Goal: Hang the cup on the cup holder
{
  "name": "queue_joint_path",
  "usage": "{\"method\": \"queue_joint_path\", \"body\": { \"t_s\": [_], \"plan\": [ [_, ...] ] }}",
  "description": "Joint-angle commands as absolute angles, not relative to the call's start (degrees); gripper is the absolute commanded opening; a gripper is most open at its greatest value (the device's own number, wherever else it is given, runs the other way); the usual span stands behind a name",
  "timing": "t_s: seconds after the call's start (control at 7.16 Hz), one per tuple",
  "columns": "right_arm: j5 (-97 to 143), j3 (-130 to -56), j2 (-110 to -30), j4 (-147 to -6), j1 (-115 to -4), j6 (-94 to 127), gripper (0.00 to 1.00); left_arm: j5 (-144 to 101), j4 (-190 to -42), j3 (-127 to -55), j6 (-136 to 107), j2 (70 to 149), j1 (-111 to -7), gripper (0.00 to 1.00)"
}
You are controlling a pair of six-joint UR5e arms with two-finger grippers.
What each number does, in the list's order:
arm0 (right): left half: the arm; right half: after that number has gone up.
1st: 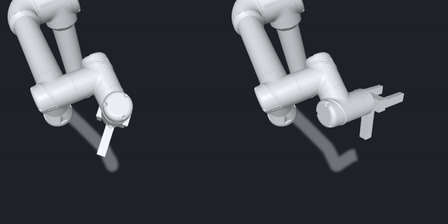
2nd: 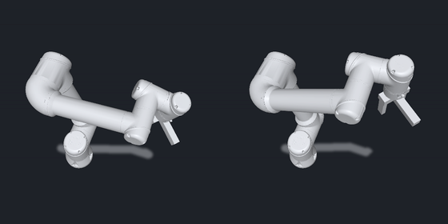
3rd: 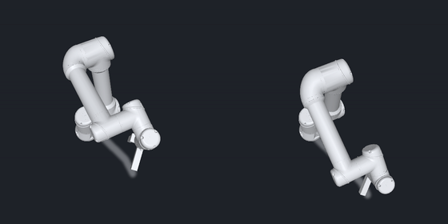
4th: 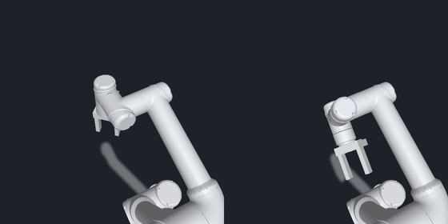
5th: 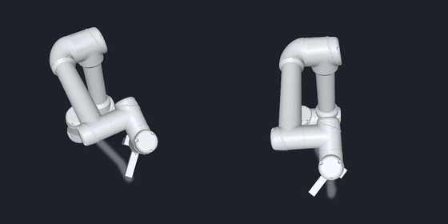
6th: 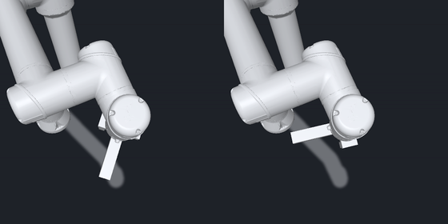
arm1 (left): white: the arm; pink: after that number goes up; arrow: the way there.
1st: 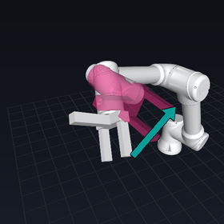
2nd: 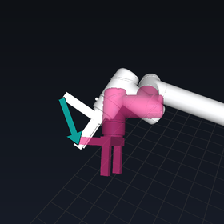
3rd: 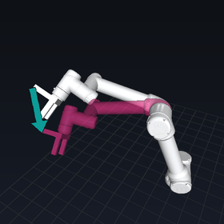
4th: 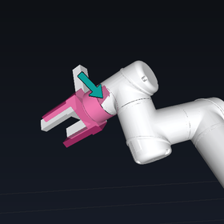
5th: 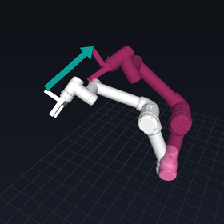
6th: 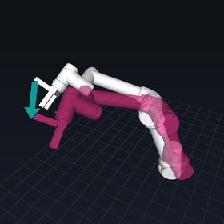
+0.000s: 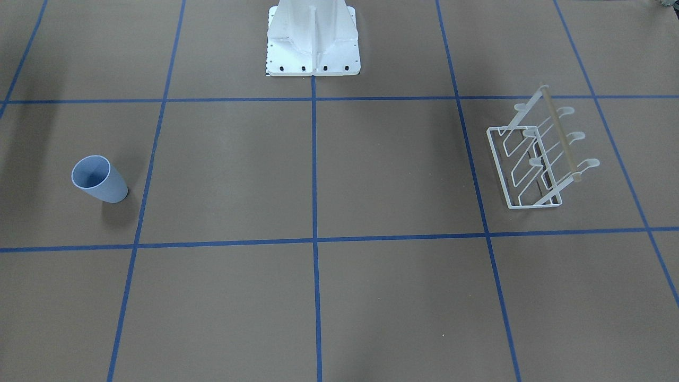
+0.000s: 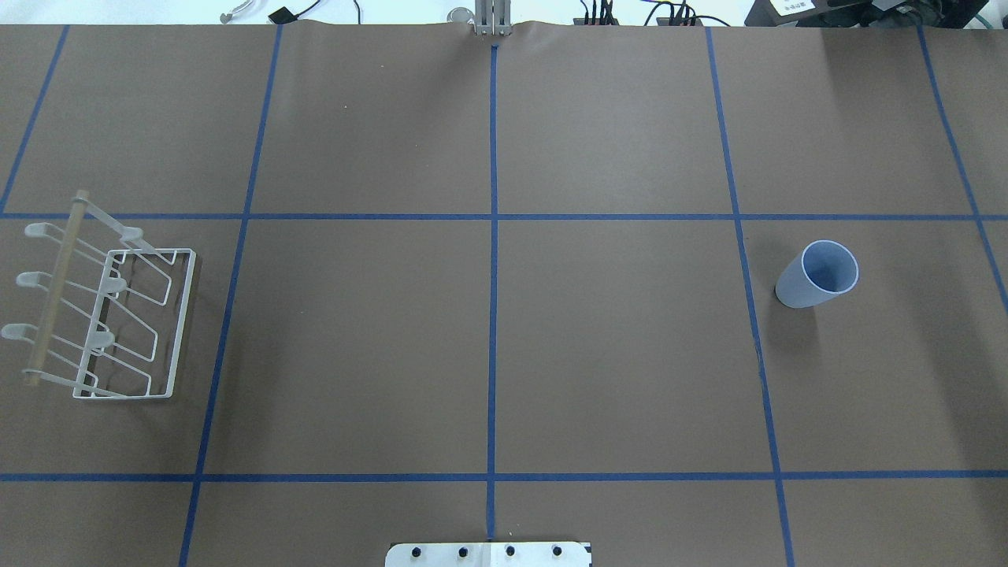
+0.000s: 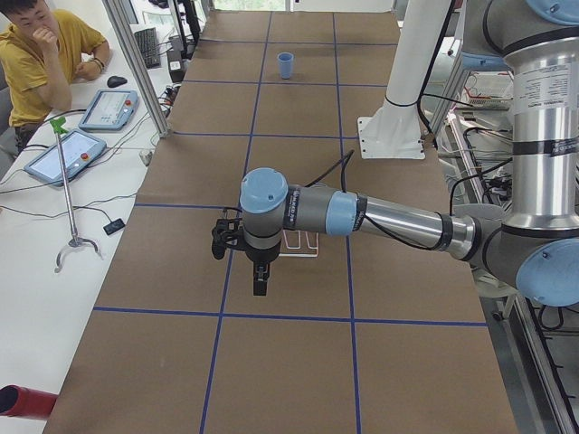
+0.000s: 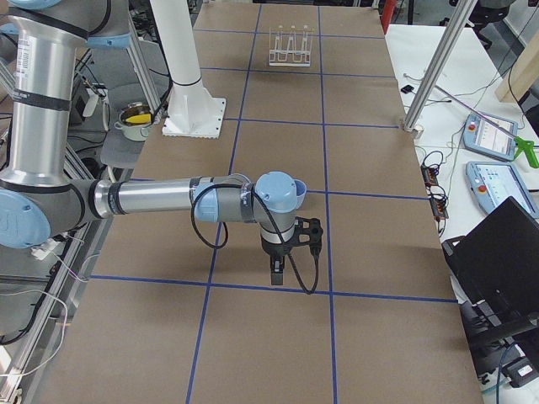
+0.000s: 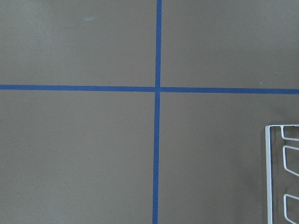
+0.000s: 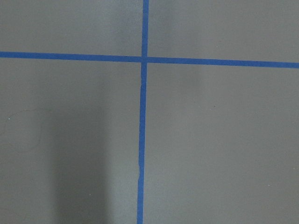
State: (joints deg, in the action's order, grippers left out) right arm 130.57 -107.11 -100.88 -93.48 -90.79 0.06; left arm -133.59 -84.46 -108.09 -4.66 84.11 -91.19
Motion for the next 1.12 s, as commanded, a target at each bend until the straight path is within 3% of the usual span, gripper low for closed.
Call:
{"method": "queue_joint_path", "body": {
  "t_s": [0.0, 0.56, 0.98],
  "plan": [
    [130.61, -107.57, -100.55, -93.43, -90.70, -0.17, 1.00, -133.59, -84.46, -109.67, -4.57, 84.20, -90.97, 0.99],
    [130.78, -108.72, -99.94, -81.15, -85.11, 0.18, 1.00, -133.42, -98.68, -105.66, -5.18, 86.30, -90.97, 0.99],
    [133.05, -108.54, -96.60, -79.19, -77.99, 0.96, 1.00, -133.59, -98.79, -104.94, -5.01, 86.13, -90.97, 0.99]
  ]
}}
